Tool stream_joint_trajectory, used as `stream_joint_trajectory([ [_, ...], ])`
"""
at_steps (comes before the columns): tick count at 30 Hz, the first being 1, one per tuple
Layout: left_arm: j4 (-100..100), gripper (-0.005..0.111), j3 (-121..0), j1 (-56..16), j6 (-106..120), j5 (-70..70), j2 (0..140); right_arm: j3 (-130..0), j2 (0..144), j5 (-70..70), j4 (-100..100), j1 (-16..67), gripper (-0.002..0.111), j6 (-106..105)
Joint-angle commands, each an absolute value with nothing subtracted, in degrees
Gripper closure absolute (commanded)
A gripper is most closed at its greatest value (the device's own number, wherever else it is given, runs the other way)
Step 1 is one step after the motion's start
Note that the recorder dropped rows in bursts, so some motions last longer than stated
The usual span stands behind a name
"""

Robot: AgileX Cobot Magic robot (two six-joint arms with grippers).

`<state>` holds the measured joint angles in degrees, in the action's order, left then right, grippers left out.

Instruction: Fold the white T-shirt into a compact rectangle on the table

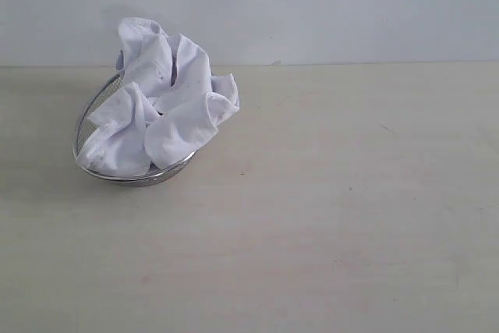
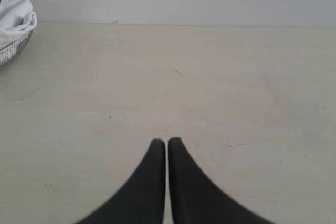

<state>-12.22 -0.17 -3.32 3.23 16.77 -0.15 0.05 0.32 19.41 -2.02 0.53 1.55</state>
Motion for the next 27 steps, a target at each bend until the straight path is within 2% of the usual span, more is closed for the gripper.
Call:
stream_joint_trajectory([
  [1, -15.7, 0.102, 0.0, -3.0, 3.0, 14.6, 0.0, 0.0, 0.0, 19.1, -2.1, 0.6, 0.109, 1.3],
  [11, -8.4, 0.102, 0.0, -3.0, 2.1, 12.6, 0.0, 0.0, 0.0, 19.1, -2.1, 0.6, 0.109, 1.3],
  [20, -3.4, 0.102, 0.0, -3.0, -4.2, -7.9, 0.0, 0.0, 0.0, 19.1, -2.1, 0.6, 0.109, 1.3],
  [27, -3.4, 0.102, -4.4, -3.0, -5.8, -4.4, 7.7, 0.0, 0.0, 19.1, -2.1, 0.6, 0.109, 1.3],
])
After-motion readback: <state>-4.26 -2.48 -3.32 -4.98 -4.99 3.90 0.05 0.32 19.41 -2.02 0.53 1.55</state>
